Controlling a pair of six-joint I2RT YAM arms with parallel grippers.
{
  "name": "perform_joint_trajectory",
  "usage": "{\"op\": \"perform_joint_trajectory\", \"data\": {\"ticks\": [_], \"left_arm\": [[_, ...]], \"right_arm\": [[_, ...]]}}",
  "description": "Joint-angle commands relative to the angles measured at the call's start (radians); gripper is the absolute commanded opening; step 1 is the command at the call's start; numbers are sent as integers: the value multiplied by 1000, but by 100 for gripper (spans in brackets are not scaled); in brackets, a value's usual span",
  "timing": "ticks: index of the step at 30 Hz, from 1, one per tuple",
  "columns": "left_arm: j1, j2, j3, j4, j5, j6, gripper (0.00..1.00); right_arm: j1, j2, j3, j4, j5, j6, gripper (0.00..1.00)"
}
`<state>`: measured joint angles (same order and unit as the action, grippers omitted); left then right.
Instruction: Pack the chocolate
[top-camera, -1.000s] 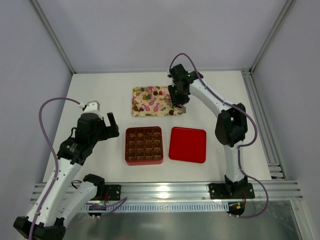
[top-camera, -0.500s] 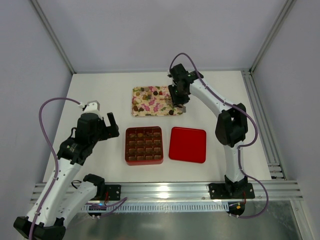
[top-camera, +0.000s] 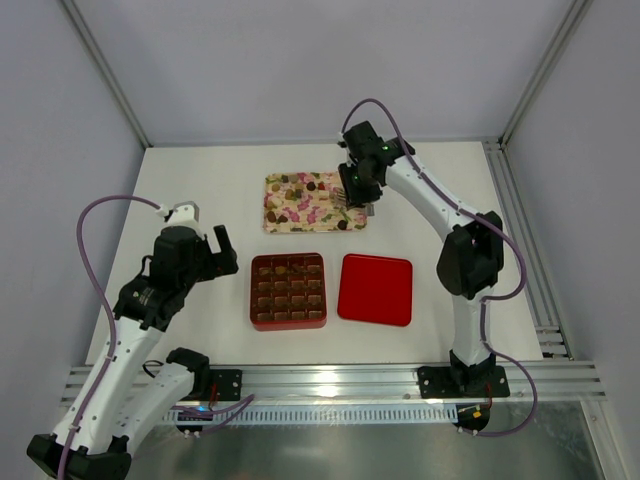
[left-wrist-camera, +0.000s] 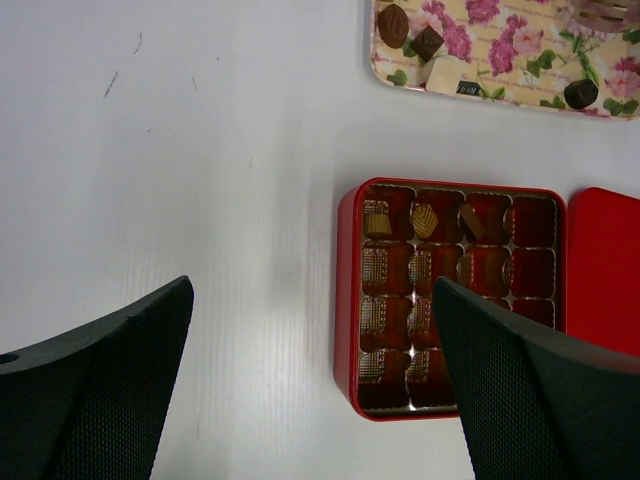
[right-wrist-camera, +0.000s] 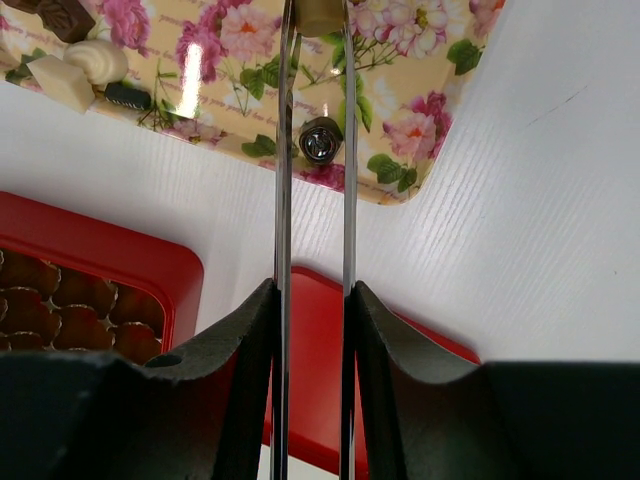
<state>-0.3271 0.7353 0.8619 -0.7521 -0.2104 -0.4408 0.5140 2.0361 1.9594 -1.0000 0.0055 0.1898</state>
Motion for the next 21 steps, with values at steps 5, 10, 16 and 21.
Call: {"op": "perform_joint_trajectory", "data": {"ticks": [5,10,16,21], "left_arm": [[3,-10,9,28,-20,-3,100],[3,-11,9,28,-20,-3,99],[3,-10,9,27,-18,-1,100],[2,-10,8,28,-17,-1,100]], "right_arm": [[-3,-86,-2,1,-35,5,36],[-2,-149,-30,-9,-78,7,36],[0,-295,-146,-6,-127,3,36],[17,-401,-241,-5,-163,11,36]]}}
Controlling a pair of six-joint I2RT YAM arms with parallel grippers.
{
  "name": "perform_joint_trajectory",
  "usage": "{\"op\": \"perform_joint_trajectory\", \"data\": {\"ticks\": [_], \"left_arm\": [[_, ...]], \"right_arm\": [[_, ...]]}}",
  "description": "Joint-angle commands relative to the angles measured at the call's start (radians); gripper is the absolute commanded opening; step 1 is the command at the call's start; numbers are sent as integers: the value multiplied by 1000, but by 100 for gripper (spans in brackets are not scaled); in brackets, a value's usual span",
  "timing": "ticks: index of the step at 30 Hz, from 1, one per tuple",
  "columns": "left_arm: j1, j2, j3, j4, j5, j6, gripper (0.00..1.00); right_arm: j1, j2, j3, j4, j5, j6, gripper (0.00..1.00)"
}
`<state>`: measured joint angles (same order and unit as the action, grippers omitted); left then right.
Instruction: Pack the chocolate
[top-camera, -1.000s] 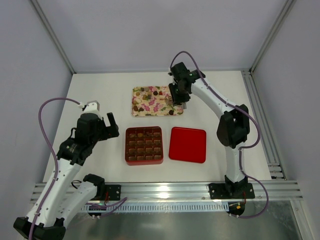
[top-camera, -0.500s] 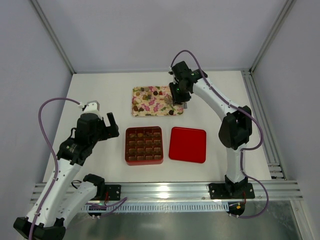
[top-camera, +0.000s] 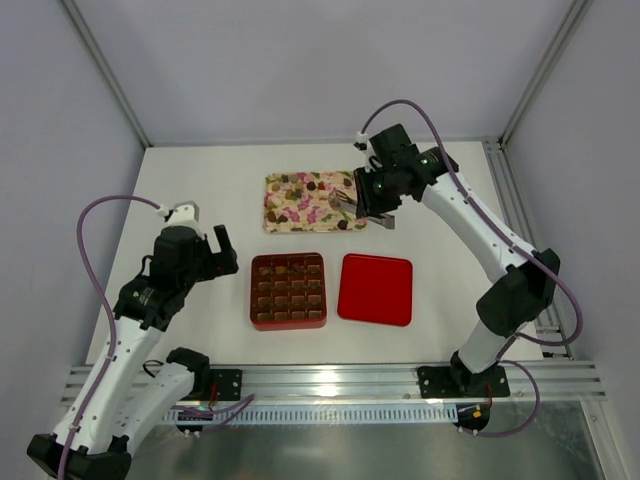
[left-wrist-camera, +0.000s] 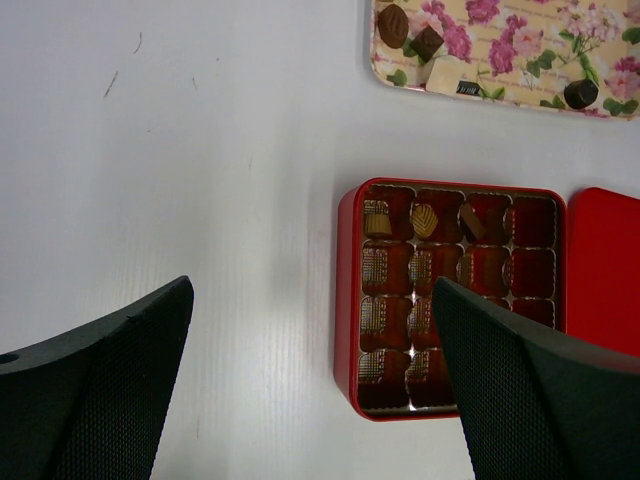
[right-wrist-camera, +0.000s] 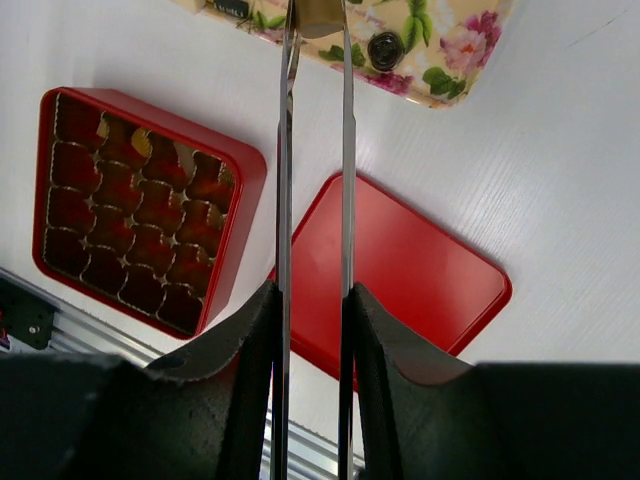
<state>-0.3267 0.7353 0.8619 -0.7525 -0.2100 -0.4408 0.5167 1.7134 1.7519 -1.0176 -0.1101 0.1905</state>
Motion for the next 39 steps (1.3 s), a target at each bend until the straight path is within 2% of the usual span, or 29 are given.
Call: {"op": "perform_joint_trajectory", "data": {"ticks": [1,14,39], "left_arm": [[3,-10,9,28,-19,-1,100],[3,-13,8,27,-20,-4,100],[3,-10,9,27,-20,-4,100]], "right_arm": [[31,-107,-48,13,-56,12,36],[255,-201,-226,13,9,69,36],[290,-172,-250,28,47,69,41]]}}
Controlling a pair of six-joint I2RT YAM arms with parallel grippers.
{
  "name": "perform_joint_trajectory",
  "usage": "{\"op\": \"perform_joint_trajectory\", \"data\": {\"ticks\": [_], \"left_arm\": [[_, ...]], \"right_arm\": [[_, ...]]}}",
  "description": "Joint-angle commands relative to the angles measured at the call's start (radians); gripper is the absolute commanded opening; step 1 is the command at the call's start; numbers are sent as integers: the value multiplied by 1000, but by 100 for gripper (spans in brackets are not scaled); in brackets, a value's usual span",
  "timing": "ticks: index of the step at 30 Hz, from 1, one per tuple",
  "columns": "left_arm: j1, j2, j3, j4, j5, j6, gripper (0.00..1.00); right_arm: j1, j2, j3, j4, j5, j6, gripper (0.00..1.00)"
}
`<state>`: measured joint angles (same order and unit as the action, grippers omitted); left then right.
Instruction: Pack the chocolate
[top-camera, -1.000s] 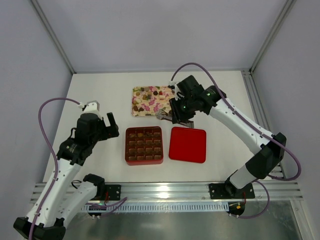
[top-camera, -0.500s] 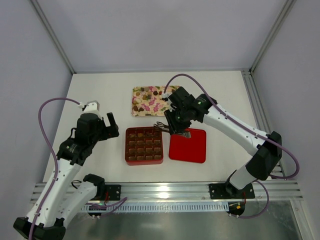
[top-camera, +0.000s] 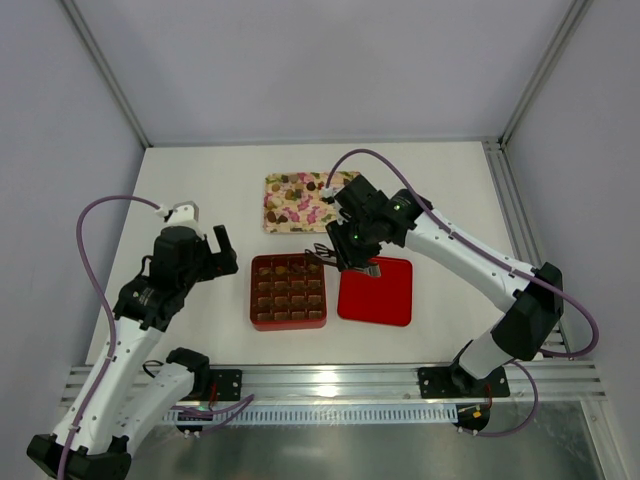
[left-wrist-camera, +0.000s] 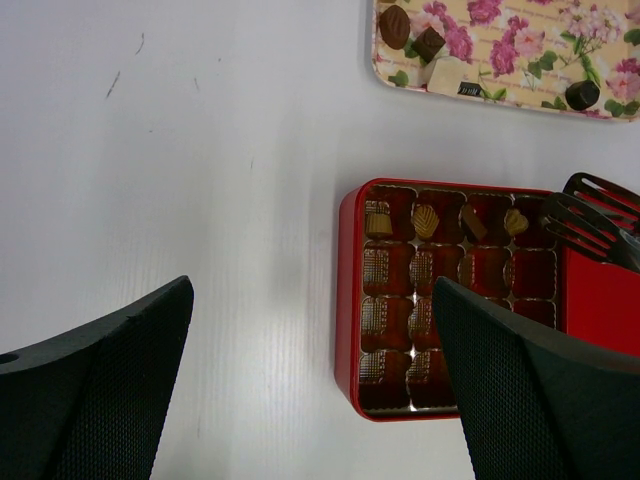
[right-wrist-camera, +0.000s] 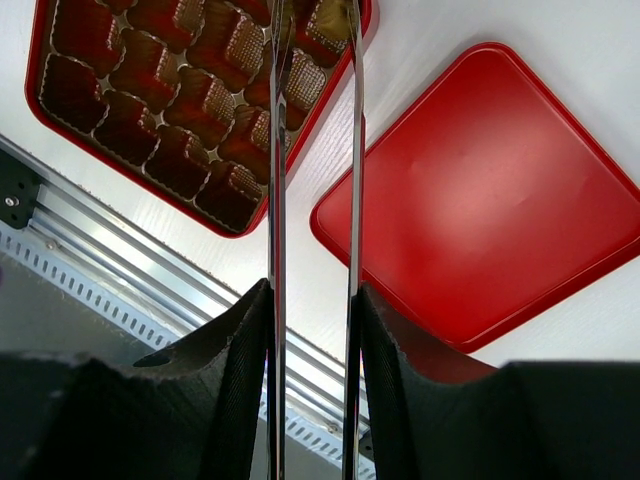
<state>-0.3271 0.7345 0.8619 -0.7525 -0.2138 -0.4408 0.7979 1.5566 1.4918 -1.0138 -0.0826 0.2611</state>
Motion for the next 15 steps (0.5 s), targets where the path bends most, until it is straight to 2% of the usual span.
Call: {"op": "perform_joint_trajectory", "data": {"ticks": [1,9,15], "left_arm": [[3,-9,9,27,-16,-4,100],[3,-7,9,27,-16,-4,100],[3,-7,8,27,-16,-4,100]], "right_arm": [[9,-13,8,23,23,-2,42],[3,-3,83,9,67,-14,42],[-106,83,275,-9,75,-52,45]]}}
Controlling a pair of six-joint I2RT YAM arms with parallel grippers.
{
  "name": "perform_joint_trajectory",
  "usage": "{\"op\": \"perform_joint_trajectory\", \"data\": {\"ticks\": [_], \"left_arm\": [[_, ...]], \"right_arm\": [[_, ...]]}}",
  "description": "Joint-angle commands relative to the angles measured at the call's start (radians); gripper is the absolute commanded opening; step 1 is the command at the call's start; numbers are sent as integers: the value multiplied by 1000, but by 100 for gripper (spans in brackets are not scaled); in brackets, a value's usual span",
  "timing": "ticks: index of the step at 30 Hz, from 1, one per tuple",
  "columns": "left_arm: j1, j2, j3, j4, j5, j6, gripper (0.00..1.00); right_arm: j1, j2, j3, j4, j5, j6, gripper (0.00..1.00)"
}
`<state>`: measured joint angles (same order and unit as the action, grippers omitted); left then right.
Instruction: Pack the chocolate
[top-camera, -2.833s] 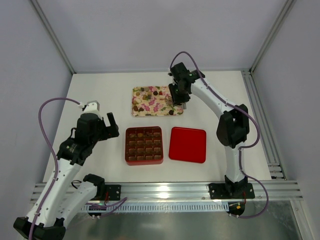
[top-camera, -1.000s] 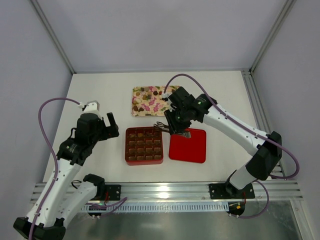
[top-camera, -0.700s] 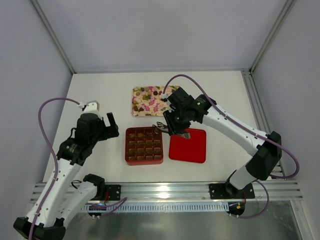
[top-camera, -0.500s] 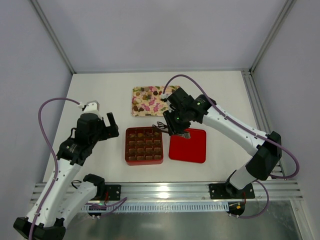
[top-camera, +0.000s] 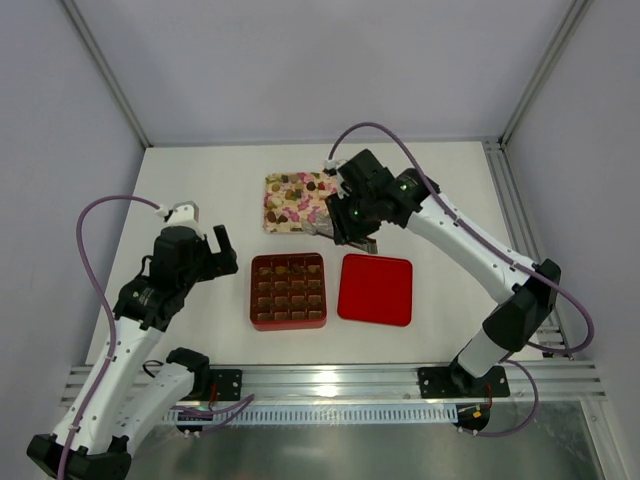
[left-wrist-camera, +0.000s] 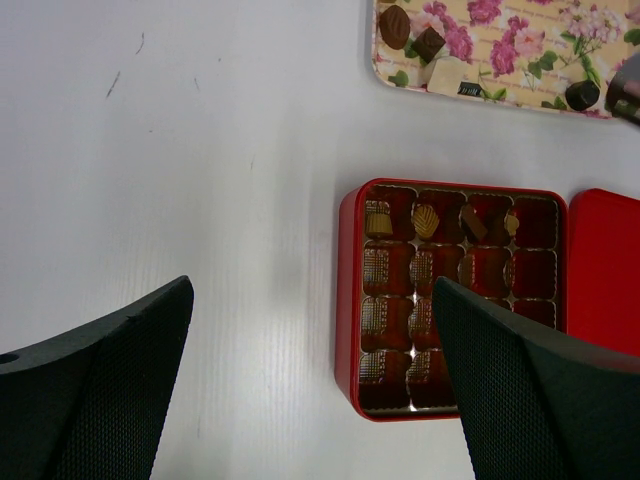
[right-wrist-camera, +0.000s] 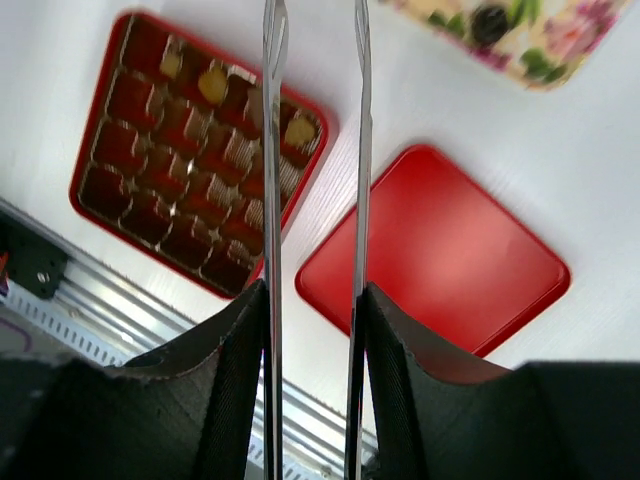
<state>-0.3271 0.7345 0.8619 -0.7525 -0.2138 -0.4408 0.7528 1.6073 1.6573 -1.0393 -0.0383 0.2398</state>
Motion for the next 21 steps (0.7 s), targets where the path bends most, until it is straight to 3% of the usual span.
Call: {"op": "perform_joint_trajectory", "data": {"ticks": [1,12,21], "left_arm": [[3,-6,8,27,-15,-4,100],[3,0,8,25,-13,-3,100],[3,6,9,27,-12,-3,100]], "right_arm": [[-76,55,166,15,32,-36,45],[-225,452,557,-53,23,-68,54],[-248,569,630,-45,6,-34,58]]}}
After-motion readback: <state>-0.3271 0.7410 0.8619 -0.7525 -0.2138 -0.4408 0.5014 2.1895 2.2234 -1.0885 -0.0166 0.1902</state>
